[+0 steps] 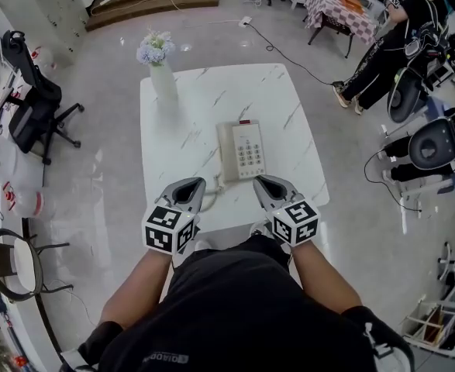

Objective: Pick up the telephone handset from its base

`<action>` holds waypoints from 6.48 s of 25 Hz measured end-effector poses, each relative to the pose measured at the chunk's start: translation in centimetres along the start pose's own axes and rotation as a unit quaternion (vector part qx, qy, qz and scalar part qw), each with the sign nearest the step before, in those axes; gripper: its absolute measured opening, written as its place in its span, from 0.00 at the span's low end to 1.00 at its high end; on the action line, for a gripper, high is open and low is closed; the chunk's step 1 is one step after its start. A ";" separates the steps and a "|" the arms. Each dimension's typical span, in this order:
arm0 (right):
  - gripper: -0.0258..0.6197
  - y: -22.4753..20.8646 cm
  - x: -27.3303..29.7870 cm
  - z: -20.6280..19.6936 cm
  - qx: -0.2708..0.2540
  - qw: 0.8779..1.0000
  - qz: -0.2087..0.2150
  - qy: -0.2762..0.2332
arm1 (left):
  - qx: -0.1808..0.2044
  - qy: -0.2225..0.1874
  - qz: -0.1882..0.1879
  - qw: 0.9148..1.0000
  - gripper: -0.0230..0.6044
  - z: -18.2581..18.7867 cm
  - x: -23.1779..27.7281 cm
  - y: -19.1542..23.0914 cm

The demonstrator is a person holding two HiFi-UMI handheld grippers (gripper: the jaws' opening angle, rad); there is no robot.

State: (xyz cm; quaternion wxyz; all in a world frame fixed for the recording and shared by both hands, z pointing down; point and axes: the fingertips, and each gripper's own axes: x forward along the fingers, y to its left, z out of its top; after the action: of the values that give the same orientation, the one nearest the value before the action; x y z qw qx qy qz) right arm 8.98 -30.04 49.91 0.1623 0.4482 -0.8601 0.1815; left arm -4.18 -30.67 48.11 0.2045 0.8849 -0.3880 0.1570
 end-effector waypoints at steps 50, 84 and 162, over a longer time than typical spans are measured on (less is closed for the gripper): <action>0.33 0.3 1.1 0.3 -0.012 1.000 -0.008 0.016 | -0.013 0.005 0.005 1.000 0.04 -1.8 -1.3 0.2; 0.33 -5.2 16.4 -4.3 0.039 0.988 -0.067 0.131 | -0.074 0.000 0.101 0.992 0.04 -5.7 -8.0 6.7; 0.37 -5.0 16.0 -2.6 0.152 0.979 -0.083 0.109 | -0.073 0.001 0.115 0.991 0.04 -5.5 -8.6 6.7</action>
State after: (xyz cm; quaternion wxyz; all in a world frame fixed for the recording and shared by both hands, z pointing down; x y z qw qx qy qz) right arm 4.66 -42.88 60.15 0.1999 0.5151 -0.7592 0.3440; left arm -15.41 -26.77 50.72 0.2492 0.8169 -0.4976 0.1517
